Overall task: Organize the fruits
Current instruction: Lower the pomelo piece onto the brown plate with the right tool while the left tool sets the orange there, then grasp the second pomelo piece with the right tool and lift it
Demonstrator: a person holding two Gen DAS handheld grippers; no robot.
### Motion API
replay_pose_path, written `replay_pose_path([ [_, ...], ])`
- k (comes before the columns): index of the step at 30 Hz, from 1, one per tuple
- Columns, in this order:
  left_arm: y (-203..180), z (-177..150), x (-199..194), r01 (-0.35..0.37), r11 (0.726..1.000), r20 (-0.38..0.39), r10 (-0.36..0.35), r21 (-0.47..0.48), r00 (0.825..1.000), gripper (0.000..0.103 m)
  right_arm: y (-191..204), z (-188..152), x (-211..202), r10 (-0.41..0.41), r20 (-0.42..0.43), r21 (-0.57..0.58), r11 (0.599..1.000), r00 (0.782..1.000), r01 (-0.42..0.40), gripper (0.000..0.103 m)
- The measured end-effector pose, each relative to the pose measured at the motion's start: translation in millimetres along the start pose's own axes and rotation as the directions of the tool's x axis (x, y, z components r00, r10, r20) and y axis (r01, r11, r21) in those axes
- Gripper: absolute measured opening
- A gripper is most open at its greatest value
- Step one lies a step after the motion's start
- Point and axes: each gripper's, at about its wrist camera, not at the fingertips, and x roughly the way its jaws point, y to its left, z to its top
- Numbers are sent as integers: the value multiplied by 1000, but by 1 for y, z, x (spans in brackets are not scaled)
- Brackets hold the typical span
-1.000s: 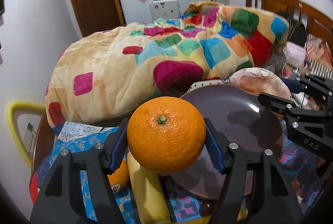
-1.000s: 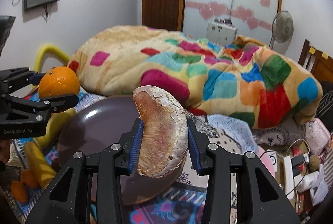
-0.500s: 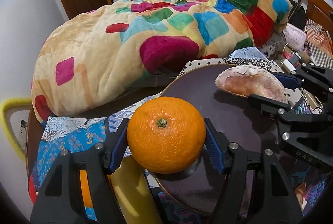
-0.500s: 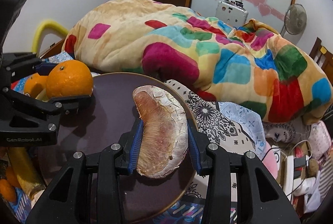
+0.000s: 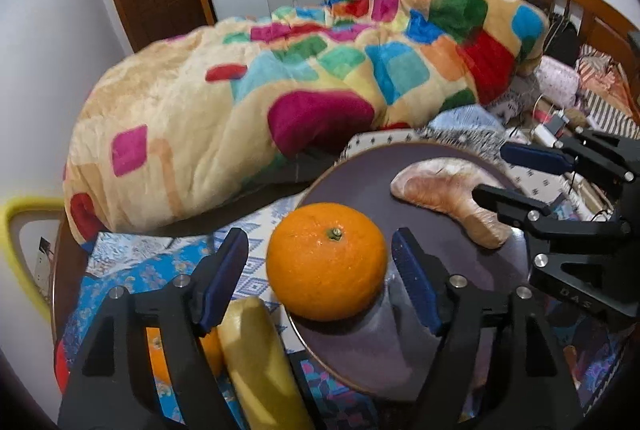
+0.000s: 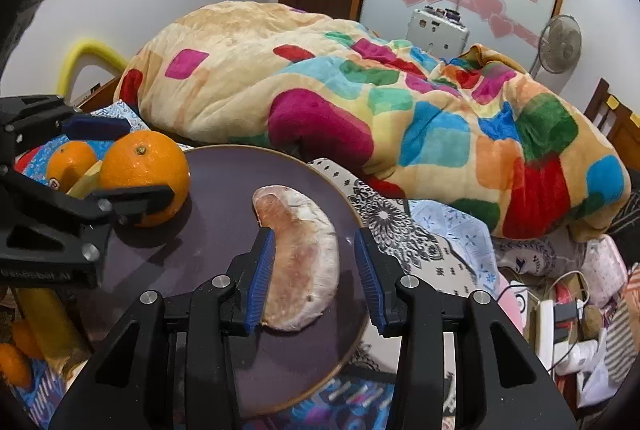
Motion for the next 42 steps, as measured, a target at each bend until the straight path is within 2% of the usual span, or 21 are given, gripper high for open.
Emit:
replay_pose_path([
  [11,5,-10,-74,14,998,118,-7,-59,993,84,6,-10,-64,-12,95,30,1000,995,9,47],
  [17,8,-30,-99,23,997,132,-12,-79,991,85,21,-24,-100,-26,145,9,1000,989,25,52],
  [22,10,-55,-114,25,994,135,-11,-106,991,85,31,-40,-115,0,159,28,1000,987,-4,55],
  [29,12,-89,-118,25,991,110,-11,-129,994,85,48,-65,-120,22,150,14,1000,988,-25,56],
  [33,13,-107,-111,37,989,83,-25,-144,996,85,58,-79,-115,41,138,-7,999,990,-40,64],
  [42,9,-123,-99,49,987,53,-42,-150,998,85,65,-91,-74,90,45,-26,996,995,-89,65],
])
